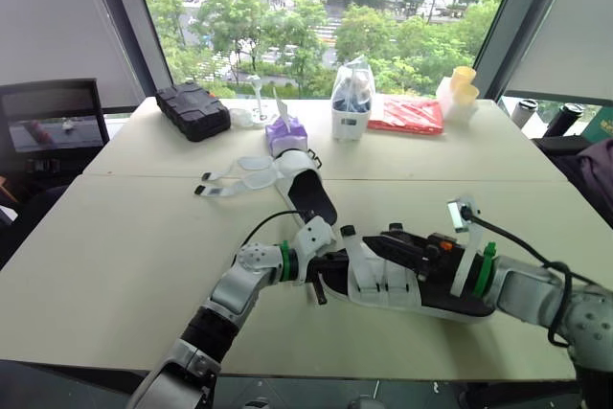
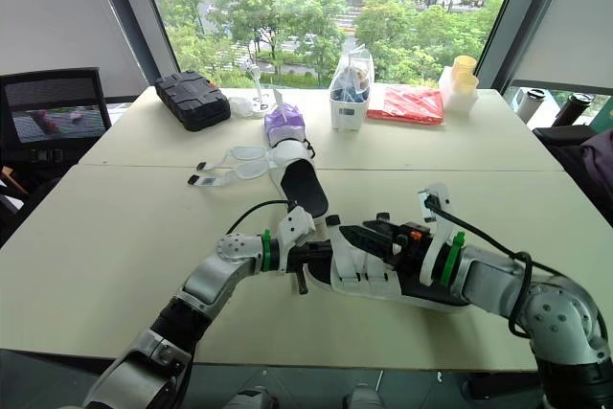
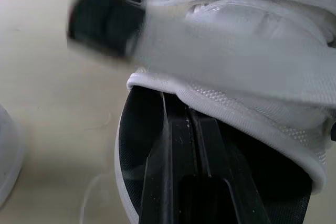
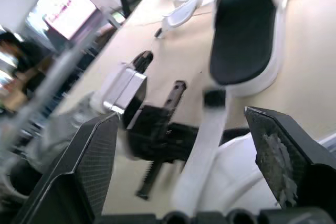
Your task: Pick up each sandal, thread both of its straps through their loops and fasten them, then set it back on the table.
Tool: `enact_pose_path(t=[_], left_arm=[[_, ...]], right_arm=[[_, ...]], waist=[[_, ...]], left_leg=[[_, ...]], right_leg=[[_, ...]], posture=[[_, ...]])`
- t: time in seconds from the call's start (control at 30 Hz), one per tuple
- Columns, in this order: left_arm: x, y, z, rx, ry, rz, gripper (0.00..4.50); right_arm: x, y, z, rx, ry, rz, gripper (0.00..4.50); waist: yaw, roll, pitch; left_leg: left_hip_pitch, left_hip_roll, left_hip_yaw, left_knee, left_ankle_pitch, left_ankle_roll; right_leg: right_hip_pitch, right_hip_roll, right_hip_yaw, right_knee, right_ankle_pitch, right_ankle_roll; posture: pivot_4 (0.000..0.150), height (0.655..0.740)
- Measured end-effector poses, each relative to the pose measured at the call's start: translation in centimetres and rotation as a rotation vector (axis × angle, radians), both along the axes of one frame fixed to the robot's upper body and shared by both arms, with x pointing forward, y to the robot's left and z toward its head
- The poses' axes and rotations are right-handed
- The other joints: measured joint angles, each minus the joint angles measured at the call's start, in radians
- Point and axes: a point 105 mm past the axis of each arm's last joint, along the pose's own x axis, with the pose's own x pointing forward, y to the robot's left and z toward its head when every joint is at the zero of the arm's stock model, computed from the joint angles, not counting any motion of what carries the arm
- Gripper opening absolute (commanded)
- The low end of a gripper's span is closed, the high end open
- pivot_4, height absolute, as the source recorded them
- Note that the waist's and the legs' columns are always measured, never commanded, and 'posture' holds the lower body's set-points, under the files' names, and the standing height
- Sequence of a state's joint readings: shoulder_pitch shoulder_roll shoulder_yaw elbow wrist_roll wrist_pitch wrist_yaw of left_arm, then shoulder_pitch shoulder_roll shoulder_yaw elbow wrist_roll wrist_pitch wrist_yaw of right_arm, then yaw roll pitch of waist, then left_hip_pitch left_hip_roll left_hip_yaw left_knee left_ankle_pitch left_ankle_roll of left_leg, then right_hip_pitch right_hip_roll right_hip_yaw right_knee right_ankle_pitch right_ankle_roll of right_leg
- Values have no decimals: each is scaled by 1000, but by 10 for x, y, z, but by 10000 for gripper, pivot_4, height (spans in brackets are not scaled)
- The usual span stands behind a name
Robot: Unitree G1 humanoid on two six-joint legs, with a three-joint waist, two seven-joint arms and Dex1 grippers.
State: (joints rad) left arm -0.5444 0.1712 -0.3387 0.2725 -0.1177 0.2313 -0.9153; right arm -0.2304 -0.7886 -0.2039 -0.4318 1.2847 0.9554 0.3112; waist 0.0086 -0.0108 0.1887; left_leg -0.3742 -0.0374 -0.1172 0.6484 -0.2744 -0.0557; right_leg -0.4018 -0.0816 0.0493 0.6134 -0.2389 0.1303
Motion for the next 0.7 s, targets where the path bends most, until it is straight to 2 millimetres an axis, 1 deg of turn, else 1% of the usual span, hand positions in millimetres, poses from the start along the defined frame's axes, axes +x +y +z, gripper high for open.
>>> enact_pose_path(t=[0.03,0.1,0.17,0.2,0.27,0.33,0.47,0.6,0.7], left_arm=[[0,0,0,0,0,0,0],[0,0,0,0,-1,-1,0],[0,0,0,1,-2,0,0],[0,0,0,1,-2,-1,0],[0,0,0,1,-1,-1,0],[0,-1,0,-1,0,-3,0],[0,-2,1,-2,-1,-3,0],[0,-3,1,-4,-1,-3,0],[0,-2,1,-5,-2,1,0]], right_arm=[[3,-1,5,-53,-51,3,40859],[12,-1,8,-167,-135,9,40859],[21,6,4,-267,-191,60,40859],[23,9,1,-288,-198,85,40859],[30,18,-5,-321,-186,175,40859],[37,24,-8,-341,-162,240,40859],[51,30,-11,-348,-88,321,40859],[56,29,-19,-414,-39,389,40859],[55,27,-32,-468,10,443,40859]], waist=[[0,0,0],[0,0,0],[-3,0,0],[-4,0,0],[-6,0,0],[-4,0,0],[-3,0,0],[0,0,0],[-1,0,0]], left_leg=[[0,0,0,0,0,0],[0,0,0,0,0,0],[0,0,0,0,0,0],[0,0,0,0,0,0],[0,0,0,0,0,0],[0,0,0,0,0,0],[-1,0,0,0,0,0],[-1,0,0,-1,0,0],[-1,0,0,-1,0,0]], right_leg=[[0,0,0,0,0,1],[0,0,0,0,0,1],[0,0,0,0,0,1],[0,0,0,0,0,1],[0,0,0,0,0,1],[0,0,0,0,1,1],[-1,0,0,0,1,1],[-2,0,0,0,1,1],[-2,0,0,0,1,1]], posture=[[1500,7400],[1500,7400],[1500,7400],[1500,7400],[1500,7400],[1500,7400],[1500,7400],[1500,7400],[1500,7400]])
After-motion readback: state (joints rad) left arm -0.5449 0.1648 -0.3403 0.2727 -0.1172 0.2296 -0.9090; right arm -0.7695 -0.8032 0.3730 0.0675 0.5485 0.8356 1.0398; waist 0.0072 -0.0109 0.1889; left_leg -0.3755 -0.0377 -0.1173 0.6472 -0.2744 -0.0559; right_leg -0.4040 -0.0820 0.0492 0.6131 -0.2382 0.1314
